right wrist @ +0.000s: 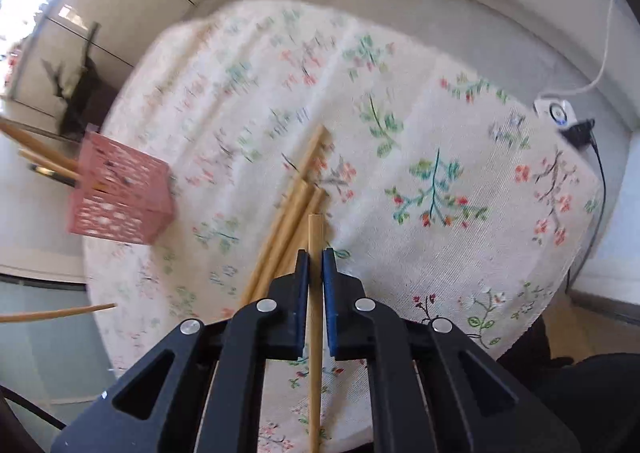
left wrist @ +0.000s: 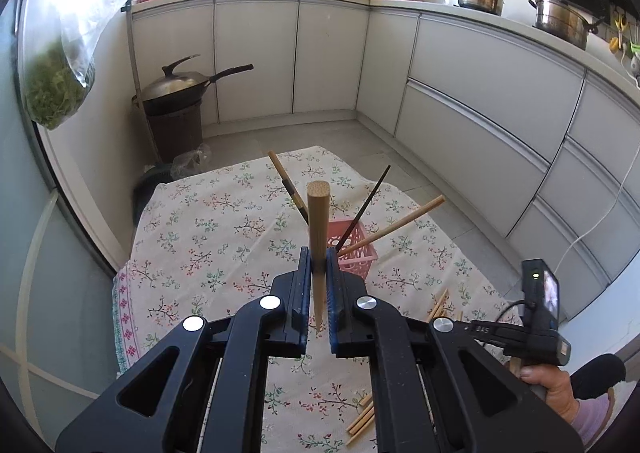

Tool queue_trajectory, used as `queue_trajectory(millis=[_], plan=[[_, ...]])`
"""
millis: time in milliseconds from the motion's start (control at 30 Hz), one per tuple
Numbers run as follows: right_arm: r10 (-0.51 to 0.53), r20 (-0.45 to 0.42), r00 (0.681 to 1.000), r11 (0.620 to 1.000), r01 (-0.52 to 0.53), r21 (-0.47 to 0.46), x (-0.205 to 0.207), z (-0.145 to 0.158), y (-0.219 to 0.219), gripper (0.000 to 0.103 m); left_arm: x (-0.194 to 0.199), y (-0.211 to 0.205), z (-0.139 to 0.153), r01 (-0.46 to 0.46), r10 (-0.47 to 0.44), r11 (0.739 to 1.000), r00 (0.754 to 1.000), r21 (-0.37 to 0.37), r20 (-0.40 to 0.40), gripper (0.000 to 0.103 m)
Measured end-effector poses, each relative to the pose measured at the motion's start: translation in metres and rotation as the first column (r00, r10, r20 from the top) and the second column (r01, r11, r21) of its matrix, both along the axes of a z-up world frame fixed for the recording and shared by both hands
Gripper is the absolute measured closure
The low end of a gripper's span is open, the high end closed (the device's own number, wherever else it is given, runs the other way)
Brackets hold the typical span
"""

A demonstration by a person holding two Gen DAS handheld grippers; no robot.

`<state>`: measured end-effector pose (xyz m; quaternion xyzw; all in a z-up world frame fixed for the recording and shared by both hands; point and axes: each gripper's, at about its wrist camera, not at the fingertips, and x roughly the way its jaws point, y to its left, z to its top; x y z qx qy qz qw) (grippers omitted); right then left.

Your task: Organize utensils

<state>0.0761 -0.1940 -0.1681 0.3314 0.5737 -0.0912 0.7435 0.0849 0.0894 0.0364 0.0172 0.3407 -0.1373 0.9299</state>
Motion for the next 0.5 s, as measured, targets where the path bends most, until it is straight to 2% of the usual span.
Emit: queue_trajectory(millis=[100,200,333,500], plan=[[0.033,0.113,0.993,0.999,-0.033,0.0,-0.002,0.033,0.002,0.096,0.0,0.002,0.002,-0.012,0.012,1.0,1.0,-0.019,0.003,0.096],[0.079,0.249,0.965,0.997,-0.076,-0.025,-0.009,0.072,0.006,0.096,0.001,0.002,0.002,-0.024,0.024,0.999,1.0,-0.022,-0.003,0.096],[0.133,0.403,0.905,0.991,-0.112,-0.076,-0.025,0.122,0.007,0.096,0.003,0.003,0.002,-0.044,0.044,0.999,0.999,-0.027,-0.006,0.096],[0.159,0.509,0.846,0.987,-0.132,-0.09,-0.028,0.166,0.007,0.096,0.001,0.004,0.01,-0.064,0.064,0.997,0.998,-0.048,0.017,0.096]])
